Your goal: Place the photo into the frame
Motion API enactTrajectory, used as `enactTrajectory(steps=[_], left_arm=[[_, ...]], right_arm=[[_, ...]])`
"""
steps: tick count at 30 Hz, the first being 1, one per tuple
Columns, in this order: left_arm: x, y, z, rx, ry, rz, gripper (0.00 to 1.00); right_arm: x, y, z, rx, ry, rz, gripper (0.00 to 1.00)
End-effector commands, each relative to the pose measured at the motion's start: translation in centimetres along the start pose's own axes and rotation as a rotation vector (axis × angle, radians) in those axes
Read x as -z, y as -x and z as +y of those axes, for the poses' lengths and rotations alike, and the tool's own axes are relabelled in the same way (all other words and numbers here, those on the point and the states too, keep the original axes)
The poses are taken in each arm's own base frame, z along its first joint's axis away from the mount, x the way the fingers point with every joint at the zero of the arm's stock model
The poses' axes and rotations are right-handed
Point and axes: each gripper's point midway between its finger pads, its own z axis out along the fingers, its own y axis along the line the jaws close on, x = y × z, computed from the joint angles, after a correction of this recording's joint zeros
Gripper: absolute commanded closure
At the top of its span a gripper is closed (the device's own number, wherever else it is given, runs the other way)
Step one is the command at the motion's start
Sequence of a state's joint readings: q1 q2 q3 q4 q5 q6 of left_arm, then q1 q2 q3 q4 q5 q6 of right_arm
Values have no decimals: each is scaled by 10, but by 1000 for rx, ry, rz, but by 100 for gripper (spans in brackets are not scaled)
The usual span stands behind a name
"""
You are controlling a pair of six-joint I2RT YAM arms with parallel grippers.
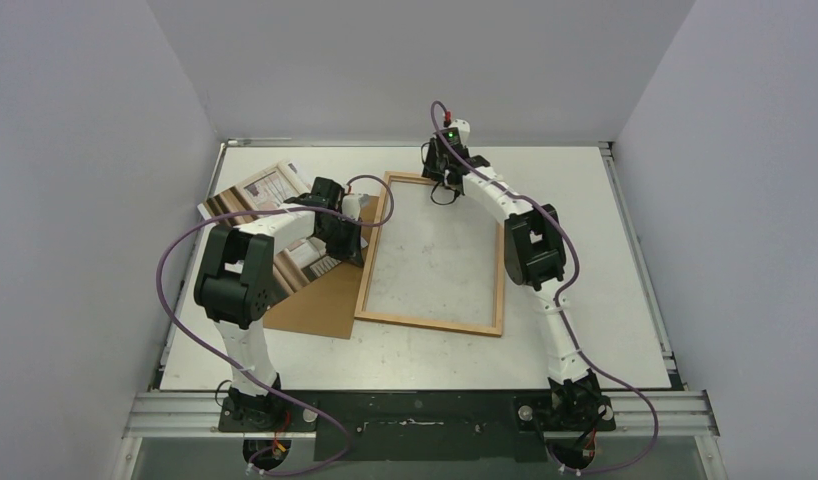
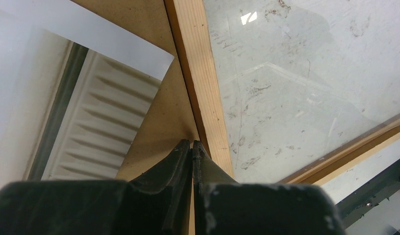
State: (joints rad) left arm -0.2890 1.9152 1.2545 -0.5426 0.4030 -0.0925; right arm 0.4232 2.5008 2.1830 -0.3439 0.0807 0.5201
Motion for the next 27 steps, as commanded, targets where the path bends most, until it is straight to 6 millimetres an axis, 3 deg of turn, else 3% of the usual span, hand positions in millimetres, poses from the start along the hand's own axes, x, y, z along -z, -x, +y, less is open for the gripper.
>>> enactTrajectory(steps=[1, 14, 27], left_arm=[[14, 12, -11, -33, -35, -52, 97], [14, 12, -11, -35, -34, -51, 97], [14, 12, -11, -35, -34, -53, 98]], right_arm=[[-7, -4, 2, -23, 16, -6, 58], [-10, -16, 2, -25, 28, 21, 60], [7, -21, 9, -25, 48, 37, 61]])
